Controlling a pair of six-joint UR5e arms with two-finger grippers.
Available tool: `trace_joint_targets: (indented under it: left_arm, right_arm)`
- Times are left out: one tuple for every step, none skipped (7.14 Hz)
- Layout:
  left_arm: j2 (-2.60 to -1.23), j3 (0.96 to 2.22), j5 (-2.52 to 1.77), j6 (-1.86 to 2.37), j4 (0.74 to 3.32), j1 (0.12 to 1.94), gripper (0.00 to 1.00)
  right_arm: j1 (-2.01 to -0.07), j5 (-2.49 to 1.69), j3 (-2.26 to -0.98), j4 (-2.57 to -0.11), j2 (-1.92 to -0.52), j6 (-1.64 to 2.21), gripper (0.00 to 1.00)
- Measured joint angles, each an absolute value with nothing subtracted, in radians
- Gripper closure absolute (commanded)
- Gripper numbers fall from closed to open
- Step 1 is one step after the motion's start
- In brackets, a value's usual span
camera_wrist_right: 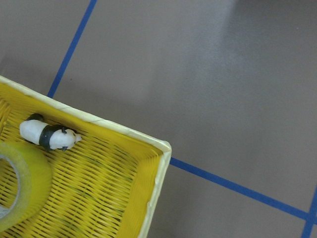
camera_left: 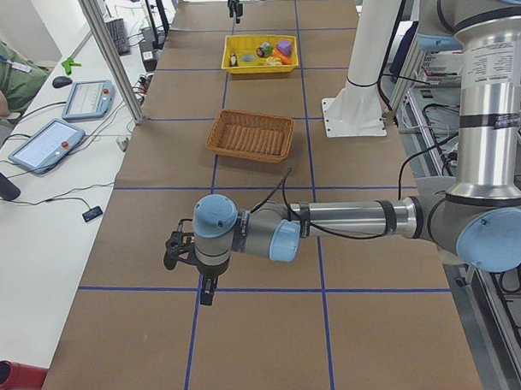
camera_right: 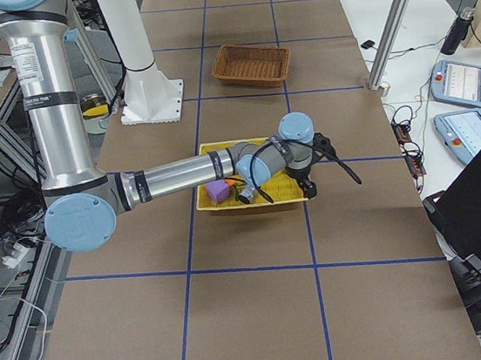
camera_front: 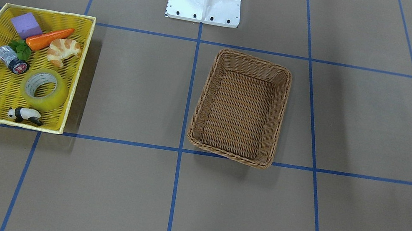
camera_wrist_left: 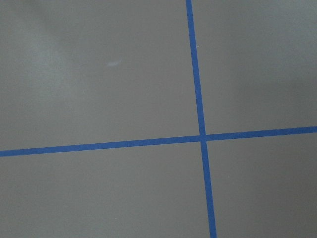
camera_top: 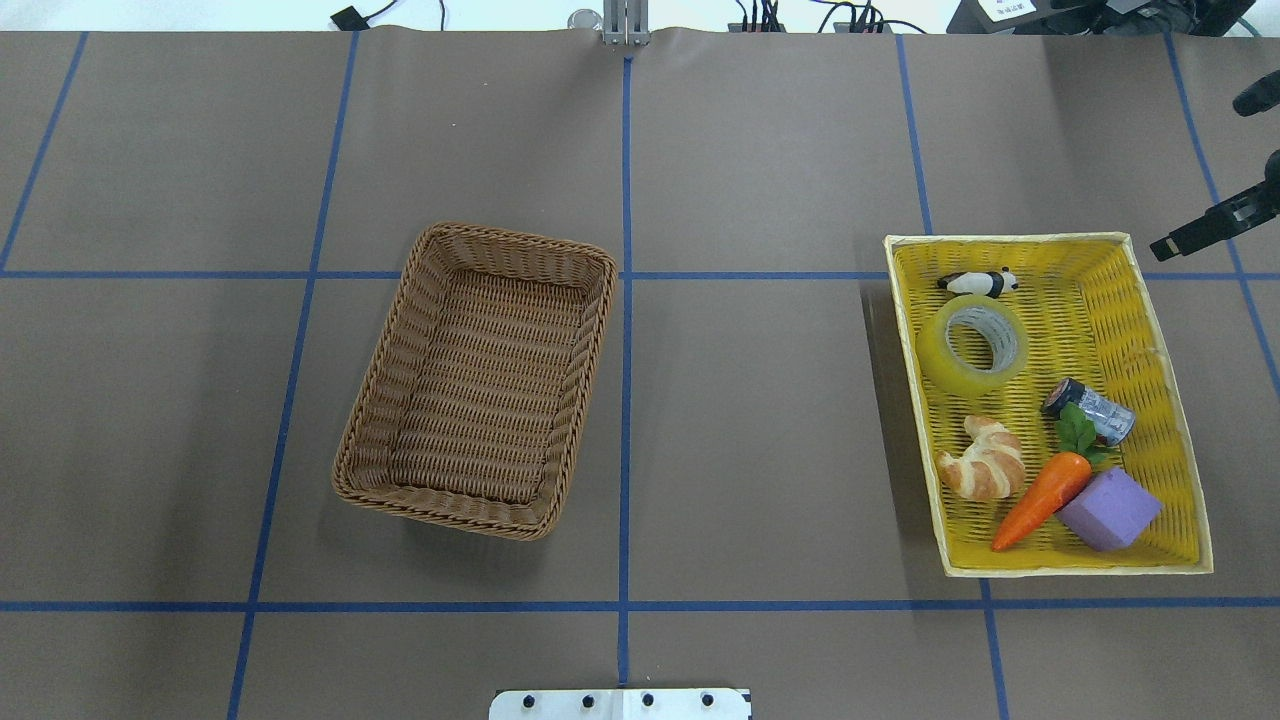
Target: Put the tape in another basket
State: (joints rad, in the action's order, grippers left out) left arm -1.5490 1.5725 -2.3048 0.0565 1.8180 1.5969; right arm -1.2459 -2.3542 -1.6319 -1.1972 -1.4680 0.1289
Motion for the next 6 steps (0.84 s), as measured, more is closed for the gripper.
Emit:
trace_joint_targets:
  left_arm:
    - [-1.546,1.572,-2.307,0.055,1.822,1.597,0.02]
    - [-1.545,1.572,-2.308,0.056,1.824,1.597,0.02]
    - [-1.545,1.572,-2.309,0.056,1.825,1.597,0.02]
    - [-1.545,1.572,-2.309,0.057,1.825,1.597,0.02]
    - [-1.546,1.572,-2.309,0.057,1.825,1.597,0.02]
    - [-1.548,1.573,-2.309,0.058,1.825,1.597,0.02]
  right_arm:
    - [-1.227,-2.355,-1.63,-1.189,-1.457,0.13,0.0]
    - [-1.203,-2.356,-1.632,-1.176,-1.451,0.13,0.0]
    - [-1.175,-2.357,-1.631,-1.15,-1.449,0.129,0.0]
    - [-1.151,-2.357,-1.629,-1.116,-1.447,0.139,0.0]
    - [-1.124,-2.354,-1.63,-1.095,-1.435,0.16,0.0]
    - [-1.089,-2.35,-1.627,-1.09,-1.414,0.183,0.0]
